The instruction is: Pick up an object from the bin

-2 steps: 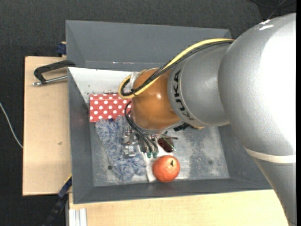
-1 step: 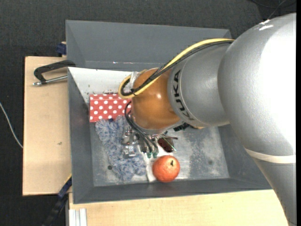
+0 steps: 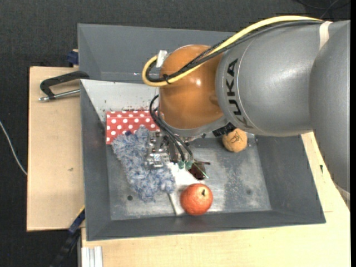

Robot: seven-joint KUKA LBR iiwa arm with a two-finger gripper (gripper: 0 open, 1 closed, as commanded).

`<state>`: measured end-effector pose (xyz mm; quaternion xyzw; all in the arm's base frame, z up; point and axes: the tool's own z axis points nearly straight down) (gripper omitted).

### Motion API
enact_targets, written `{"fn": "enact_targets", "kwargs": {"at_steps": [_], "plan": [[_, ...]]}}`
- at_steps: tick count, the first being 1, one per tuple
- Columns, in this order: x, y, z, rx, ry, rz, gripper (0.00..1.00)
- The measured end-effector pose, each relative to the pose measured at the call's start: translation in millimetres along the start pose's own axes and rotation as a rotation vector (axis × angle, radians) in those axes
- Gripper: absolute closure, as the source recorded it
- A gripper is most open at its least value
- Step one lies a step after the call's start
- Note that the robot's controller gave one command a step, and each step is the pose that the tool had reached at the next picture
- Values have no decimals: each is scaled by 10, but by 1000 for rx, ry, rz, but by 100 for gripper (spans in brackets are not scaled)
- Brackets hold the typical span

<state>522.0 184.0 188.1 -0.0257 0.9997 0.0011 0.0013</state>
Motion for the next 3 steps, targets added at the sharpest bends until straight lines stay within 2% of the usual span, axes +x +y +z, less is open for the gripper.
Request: {"fn": "enact_targets", "kwargs": {"at_steps": [2,3], "plan": [[0,-5,-9,0,0,18,100],[-563,51,-1188,0,-2,-87,100]]}}
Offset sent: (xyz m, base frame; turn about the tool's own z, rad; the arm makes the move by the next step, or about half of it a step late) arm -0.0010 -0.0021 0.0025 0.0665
